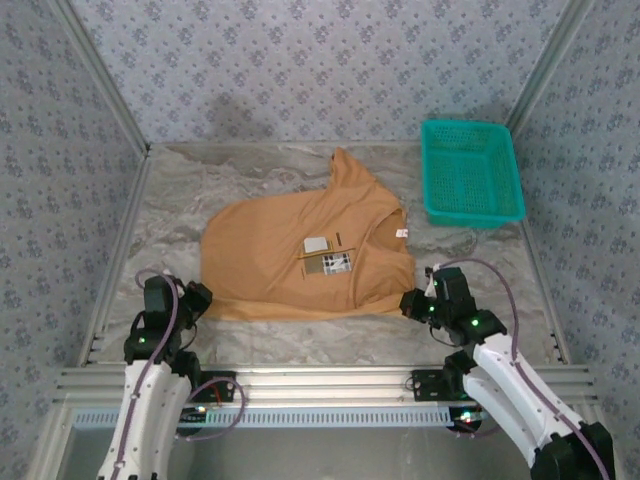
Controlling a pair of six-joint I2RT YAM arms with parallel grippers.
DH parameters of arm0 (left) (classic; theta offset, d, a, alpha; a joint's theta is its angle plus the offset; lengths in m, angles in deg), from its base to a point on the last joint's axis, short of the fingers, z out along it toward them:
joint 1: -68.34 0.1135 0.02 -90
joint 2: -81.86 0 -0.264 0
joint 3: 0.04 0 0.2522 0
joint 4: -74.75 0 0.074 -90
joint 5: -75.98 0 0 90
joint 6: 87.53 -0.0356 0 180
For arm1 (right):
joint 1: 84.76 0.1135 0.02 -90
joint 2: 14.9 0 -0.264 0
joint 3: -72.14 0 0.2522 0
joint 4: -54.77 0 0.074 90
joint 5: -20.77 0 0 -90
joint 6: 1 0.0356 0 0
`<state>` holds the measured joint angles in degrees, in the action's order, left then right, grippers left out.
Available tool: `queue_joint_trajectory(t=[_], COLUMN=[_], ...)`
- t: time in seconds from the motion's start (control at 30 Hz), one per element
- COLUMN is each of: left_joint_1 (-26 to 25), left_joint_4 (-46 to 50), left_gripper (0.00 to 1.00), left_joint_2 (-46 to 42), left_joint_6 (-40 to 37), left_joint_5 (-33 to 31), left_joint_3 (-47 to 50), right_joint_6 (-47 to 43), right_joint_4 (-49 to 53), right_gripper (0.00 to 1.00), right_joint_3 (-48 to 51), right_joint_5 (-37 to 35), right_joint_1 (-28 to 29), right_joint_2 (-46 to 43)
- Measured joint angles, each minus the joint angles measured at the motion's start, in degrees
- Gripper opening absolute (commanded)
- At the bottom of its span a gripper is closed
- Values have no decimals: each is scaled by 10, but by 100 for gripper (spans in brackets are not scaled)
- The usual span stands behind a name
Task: Fold the inside-out t-shirt
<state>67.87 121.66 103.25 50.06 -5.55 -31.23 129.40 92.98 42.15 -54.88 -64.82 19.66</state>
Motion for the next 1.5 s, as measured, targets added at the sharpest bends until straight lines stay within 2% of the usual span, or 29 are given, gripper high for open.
queue_joint_trajectory(t=[0.1, 0.17, 0.3, 0.4, 0.5, 0.63, 0.8, 0.9, 1.07, 1.3, 1.5], left_joint_1=[-9, -15, -23, -23, -23, -27, -34, -37, -50, -54, -45], left_joint_4=[23, 40, 61, 49, 17, -40, -110, -136, -161, -156, -114], left_gripper=[19, 31, 33, 38, 38, 37, 26, 25, 23, 21, 19], left_joint_2=[-43, -76, -122, -96, 4, 194, 433, 560, 721, 900, 1022], left_joint_6=[16, 27, 41, 34, 18, -16, -50, -61, -71, -82, -81], left_joint_5=[-10, -20, -44, -56, -53, -39, -26, -14, 7, 24, 29], left_joint_3=[0, -1, -21, -63, -113, -180, -264, -329, -446, -577, -716], right_joint_6=[17, 26, 38, 37, 25, 2, -27, -42, -49, -35, -25], right_joint_4=[20, 39, 76, 102, 111, 78, 23, 8, 3, 28, 71], right_gripper=[29, 40, 54, 55, 55, 55, 48, 45, 42, 41, 41], right_joint_3=[3, 4, 0, -31, -91, -180, -324, -444, -623, -752, -885], right_joint_5=[-3, -7, -15, -22, -36, -54, -73, -76, -60, -45, -40], right_joint_1=[1, 2, 3, 6, 13, 30, 35, 31, 22, 6, -17], right_joint_2=[-28, -51, -93, -83, -26, 101, 349, 507, 706, 880, 967])
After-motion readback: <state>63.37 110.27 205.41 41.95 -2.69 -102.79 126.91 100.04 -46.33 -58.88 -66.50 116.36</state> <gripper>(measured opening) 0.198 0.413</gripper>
